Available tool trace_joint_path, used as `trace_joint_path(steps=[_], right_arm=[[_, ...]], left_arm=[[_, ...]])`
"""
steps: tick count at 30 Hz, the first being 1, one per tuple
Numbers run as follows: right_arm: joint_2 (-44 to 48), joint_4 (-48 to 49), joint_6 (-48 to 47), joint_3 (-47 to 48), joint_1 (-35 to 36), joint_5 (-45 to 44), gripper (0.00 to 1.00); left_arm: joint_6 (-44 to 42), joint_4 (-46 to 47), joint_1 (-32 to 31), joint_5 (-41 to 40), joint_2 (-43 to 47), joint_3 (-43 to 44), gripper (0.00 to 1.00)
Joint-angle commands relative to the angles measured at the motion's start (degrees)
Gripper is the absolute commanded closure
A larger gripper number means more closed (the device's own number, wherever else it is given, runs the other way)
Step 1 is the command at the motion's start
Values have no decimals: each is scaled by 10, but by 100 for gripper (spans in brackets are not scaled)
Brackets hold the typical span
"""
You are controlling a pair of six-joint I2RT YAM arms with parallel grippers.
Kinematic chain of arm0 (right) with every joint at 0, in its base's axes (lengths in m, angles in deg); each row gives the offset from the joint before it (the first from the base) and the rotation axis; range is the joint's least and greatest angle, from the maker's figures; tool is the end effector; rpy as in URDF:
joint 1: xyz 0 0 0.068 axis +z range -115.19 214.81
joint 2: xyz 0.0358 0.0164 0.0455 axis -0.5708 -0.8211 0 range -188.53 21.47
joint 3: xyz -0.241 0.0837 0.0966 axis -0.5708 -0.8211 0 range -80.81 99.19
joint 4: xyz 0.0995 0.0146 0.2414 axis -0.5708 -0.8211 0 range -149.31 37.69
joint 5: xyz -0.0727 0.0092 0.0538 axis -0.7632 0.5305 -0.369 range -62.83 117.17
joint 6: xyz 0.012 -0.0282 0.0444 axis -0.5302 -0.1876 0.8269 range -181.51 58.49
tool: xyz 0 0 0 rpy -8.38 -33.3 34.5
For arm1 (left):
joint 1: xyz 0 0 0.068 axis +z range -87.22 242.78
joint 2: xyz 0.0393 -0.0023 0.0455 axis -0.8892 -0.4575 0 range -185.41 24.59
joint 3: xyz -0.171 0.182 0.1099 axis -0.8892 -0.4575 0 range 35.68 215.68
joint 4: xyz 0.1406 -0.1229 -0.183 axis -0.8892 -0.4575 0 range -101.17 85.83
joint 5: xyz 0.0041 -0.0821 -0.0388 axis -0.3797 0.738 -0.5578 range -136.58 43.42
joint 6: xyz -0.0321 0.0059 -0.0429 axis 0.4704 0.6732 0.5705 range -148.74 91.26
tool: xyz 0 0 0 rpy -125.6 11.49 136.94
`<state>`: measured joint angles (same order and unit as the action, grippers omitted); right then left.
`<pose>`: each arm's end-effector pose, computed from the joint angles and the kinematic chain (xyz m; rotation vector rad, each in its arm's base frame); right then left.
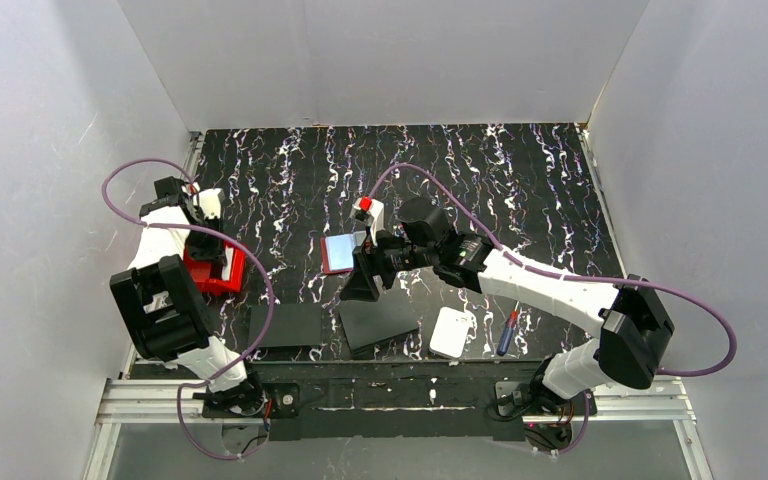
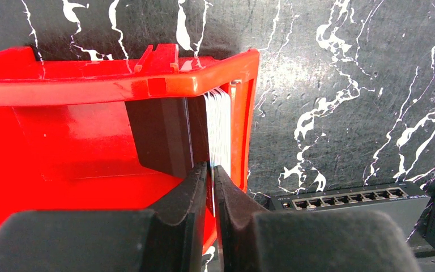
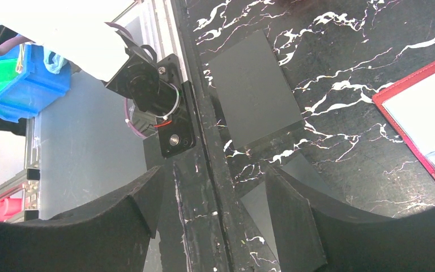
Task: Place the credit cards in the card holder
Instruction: Pick up the credit card from the storage box.
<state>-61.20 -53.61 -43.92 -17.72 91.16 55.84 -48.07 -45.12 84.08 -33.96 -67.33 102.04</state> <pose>0.1719 0.2889 0.3122 -1.0461 1.8588 1.2992 0.3002 0.1087 0.2261 0.0153 2.6820 -0.0845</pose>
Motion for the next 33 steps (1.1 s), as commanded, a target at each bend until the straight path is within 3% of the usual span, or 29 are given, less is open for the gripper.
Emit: trace_joint_path(steps=[1,8,11,33], right_arm=[[4,28,-7,2,3,6,27],[4,27,-7,3,4,7,27],[4,28,-7,3,4,7,28],[0,29,-5,2,6,6,28]], left_arm=[[-3,-11,4,-5,13,-6,93],[0,-1,3,-17,20,-18,95],[2,5,3,-34,23,-23,100],[39,26,1,-101,103,-18,100]])
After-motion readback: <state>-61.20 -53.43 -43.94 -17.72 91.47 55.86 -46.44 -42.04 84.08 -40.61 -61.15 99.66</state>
